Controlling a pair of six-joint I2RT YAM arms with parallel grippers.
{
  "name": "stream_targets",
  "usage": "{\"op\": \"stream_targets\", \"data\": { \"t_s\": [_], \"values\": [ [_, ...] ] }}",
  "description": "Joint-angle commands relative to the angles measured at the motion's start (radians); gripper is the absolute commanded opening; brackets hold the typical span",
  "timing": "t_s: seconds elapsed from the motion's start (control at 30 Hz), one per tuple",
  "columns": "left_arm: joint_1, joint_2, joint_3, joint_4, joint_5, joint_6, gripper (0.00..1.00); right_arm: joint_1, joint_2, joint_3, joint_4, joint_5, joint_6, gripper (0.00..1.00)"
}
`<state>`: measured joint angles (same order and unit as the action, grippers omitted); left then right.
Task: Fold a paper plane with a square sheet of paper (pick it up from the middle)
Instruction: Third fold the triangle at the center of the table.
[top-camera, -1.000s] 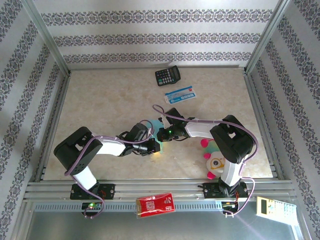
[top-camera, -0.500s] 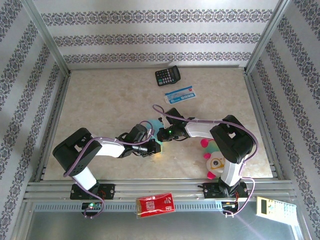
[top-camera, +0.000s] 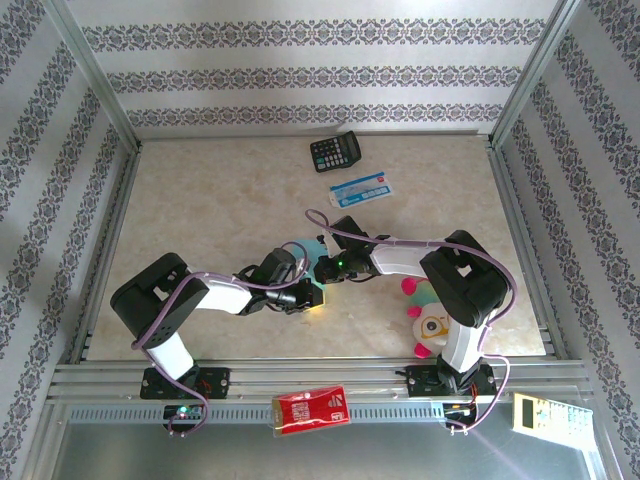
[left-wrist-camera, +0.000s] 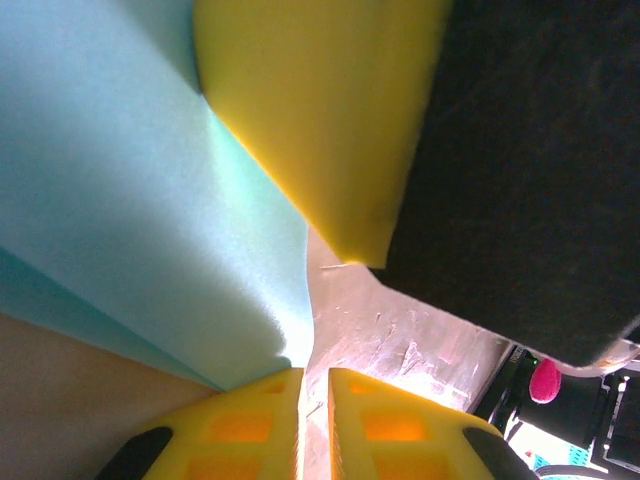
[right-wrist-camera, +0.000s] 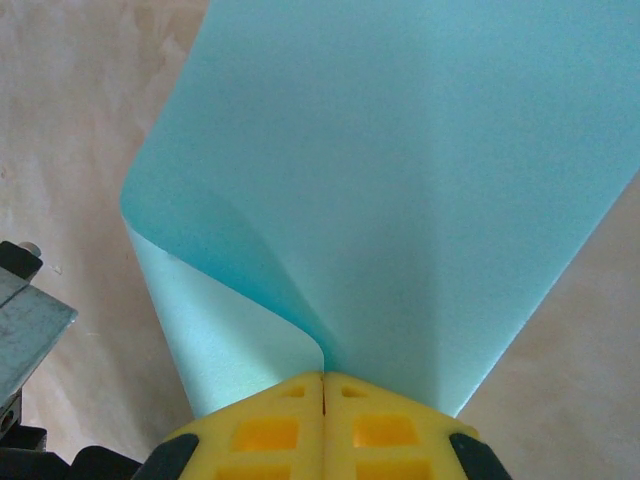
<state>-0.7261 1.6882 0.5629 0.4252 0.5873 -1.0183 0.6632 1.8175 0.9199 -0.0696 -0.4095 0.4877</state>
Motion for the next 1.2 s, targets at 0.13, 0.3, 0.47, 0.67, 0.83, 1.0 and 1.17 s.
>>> {"op": "stream_targets", "data": {
  "t_s": [0.13,0.3,0.47,0.67,0.83,1.0,1.17],
  "values": [
    [0.048,-0.094,-0.053,0.027,0.018,0.011,0.17,-0.013,0.021,-0.043,-0.079,0.041,-0.013,0.00],
    [0.155,-0.225,-0.058,-0.105,0.020,0.067,0.17,-0.017,0.017,-0.036,-0.077,0.009,-0.027,0.01],
    [0.280,-0.211,0.022,-0.229,0.023,0.127,0.16,-0.017,0.017,-0.038,-0.068,0.000,-0.031,0.01],
    [0.294,-0.020,0.215,-0.313,0.059,0.218,0.16,-0.018,0.016,-0.031,-0.064,-0.016,-0.034,0.01],
    [0.293,0.125,0.357,-0.396,0.086,0.285,0.15,-0.019,0.011,-0.020,-0.078,-0.021,-0.042,0.01],
    [0.292,0.217,0.455,-0.503,0.088,0.358,0.15,-0.018,0.008,-0.002,-0.088,-0.028,-0.048,0.01],
    [0.293,0.257,0.474,-0.542,0.085,0.393,0.15,-0.017,0.003,0.017,-0.102,-0.031,-0.055,0.01]
  ]
}}
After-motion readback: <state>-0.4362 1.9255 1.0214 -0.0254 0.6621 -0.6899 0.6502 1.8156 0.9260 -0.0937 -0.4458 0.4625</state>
